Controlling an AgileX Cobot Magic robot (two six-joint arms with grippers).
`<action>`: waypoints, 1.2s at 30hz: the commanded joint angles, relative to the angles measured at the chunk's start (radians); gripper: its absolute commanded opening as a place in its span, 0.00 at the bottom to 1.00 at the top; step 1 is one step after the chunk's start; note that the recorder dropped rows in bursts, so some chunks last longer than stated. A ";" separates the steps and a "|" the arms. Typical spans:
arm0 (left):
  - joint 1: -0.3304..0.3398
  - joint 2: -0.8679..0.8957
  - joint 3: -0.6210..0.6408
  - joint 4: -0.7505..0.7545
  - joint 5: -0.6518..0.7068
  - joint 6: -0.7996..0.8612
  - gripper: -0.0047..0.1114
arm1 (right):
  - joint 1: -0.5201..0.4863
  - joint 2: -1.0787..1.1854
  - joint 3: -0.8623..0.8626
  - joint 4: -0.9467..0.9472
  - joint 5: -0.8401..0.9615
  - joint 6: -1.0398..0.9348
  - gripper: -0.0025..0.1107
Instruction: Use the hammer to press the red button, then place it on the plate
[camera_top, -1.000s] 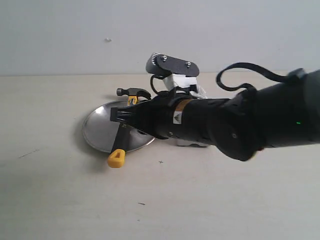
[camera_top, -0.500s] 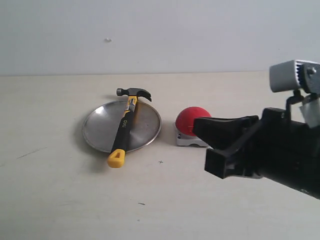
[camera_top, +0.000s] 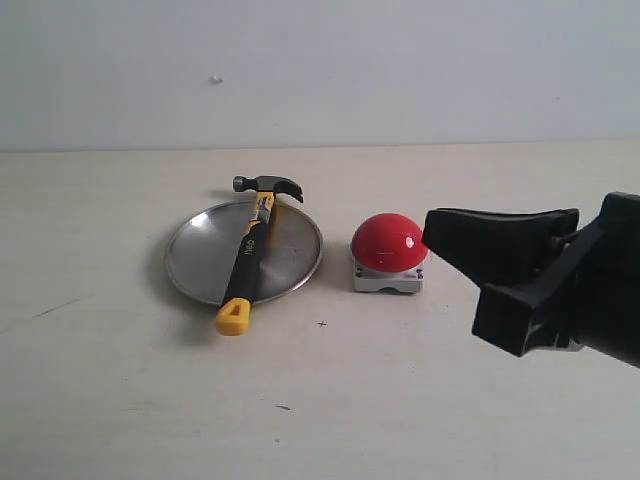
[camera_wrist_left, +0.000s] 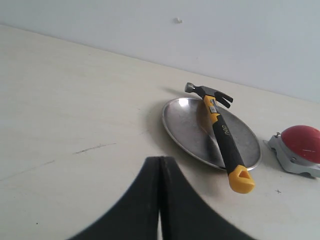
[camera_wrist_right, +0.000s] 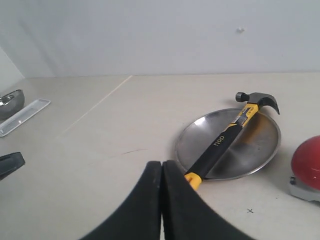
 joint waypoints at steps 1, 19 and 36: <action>0.003 -0.006 -0.001 -0.005 -0.003 -0.005 0.04 | -0.004 -0.008 0.001 -0.010 0.026 -0.115 0.02; 0.003 -0.006 -0.001 -0.005 -0.003 -0.005 0.04 | -0.694 -0.466 0.001 -0.010 0.488 -0.307 0.02; 0.003 -0.006 -0.001 -0.005 -0.003 -0.005 0.04 | -0.768 -0.651 0.059 -0.068 0.503 -0.299 0.02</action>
